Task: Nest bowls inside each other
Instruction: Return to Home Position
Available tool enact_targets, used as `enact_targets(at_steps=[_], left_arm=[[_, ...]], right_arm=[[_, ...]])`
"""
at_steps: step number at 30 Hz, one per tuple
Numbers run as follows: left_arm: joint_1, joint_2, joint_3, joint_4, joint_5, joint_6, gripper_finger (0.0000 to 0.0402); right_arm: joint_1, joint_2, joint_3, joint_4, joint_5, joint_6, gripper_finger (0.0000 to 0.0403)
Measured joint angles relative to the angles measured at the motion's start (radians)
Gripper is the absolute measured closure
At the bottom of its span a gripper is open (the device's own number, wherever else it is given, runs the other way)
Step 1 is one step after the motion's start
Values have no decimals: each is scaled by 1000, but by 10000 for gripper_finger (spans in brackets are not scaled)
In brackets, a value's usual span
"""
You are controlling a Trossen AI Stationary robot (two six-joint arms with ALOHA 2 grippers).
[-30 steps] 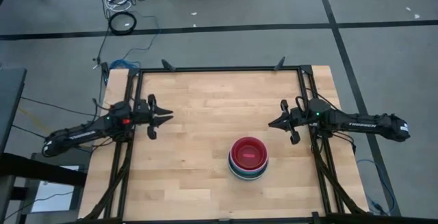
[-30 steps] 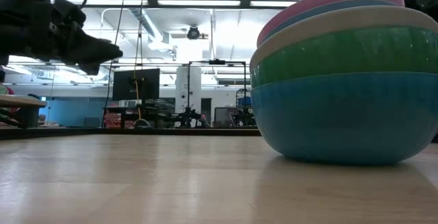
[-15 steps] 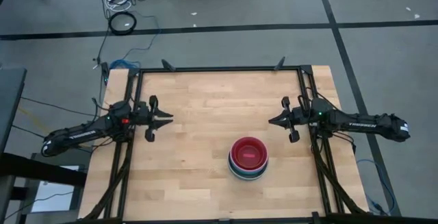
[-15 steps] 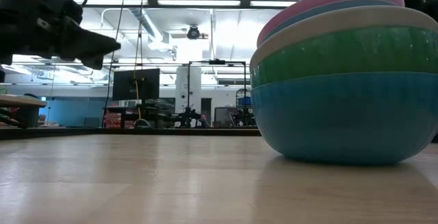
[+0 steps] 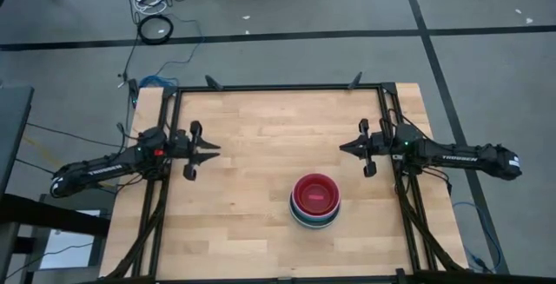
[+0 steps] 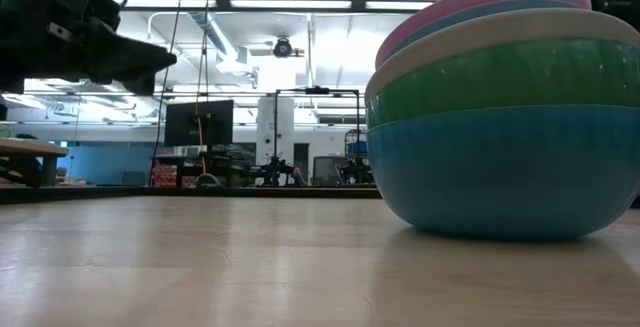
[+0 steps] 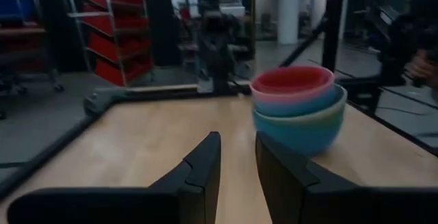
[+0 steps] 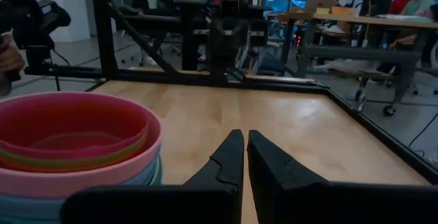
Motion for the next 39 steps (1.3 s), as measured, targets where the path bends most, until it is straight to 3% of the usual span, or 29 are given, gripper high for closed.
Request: enact_targets(at_steps=[37,39], left_arm=[[0,0,0,14,-37,-23,300],[0,0,0,14,-37,-22,300]], right_arm=[[0,0,2,-16,0,0,387],[1,0,2,-12,-1,58,388]])
